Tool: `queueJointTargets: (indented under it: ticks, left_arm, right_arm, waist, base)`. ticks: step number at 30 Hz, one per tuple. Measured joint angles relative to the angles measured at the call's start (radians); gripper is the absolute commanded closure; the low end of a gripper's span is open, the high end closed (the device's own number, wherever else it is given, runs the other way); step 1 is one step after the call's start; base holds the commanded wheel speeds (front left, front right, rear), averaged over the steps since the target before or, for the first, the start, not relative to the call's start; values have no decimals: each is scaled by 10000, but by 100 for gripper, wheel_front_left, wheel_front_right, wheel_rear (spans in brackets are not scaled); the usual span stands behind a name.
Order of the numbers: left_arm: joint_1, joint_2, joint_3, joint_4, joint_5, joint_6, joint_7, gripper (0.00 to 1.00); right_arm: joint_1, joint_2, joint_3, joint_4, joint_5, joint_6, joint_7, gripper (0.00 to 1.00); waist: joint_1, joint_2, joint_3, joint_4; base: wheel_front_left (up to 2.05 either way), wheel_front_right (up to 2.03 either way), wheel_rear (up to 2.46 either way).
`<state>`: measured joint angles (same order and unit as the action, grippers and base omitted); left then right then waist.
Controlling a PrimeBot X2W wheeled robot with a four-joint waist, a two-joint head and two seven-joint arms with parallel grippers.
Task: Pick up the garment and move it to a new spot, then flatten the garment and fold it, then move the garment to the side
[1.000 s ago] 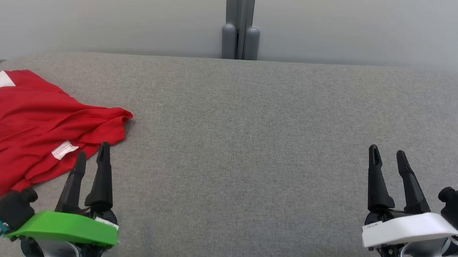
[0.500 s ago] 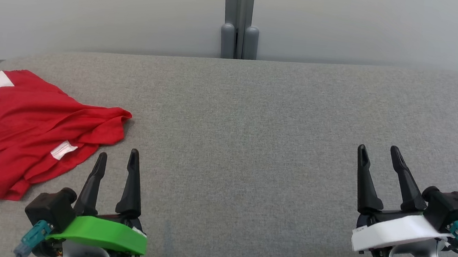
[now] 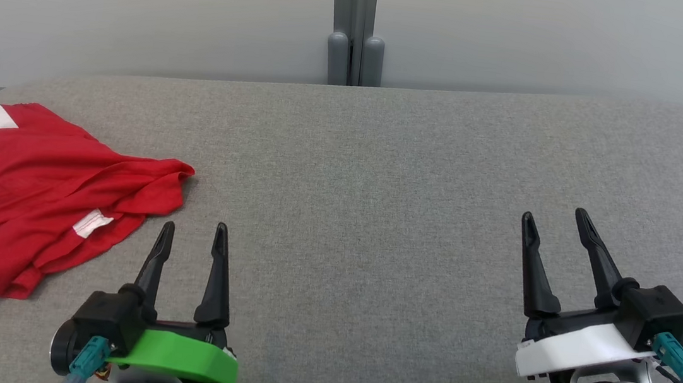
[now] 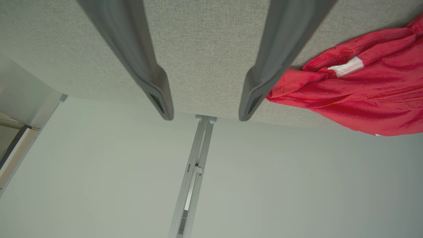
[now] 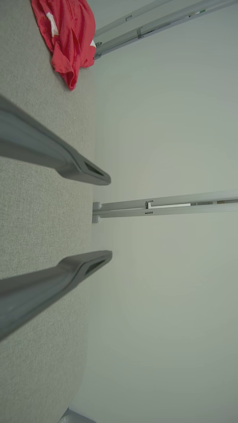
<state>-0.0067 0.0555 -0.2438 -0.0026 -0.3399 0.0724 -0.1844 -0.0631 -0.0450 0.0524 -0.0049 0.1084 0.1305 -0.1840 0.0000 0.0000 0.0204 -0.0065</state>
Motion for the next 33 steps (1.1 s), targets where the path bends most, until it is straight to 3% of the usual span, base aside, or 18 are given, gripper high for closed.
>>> queueJointTargets:
  ticks: [12, 28, 33]
  left_arm:
    - [189, -63, 224, 188, -173, -449, -253, 0]
    - [217, -73, -50, 307, 727, -238, -560, 0]
    - [228, -73, -113, 314, 899, -159, -648, 0]
  right_arm:
    - [150, -19, 167, -82, 485, 2, -255, 0]
    - [187, -25, 219, 46, -550, 2, -570, 0]
    - [187, -29, 253, 6, -192, 2, -656, 0]
  waist:
    - [0, 0, -19, 2]
    - [0, 0, 46, 1]
    - [0, 0, 71, 16]
  base:
    - [0, 0, 0]
    - [0, 0, 0]
    - [0, 0, 0]
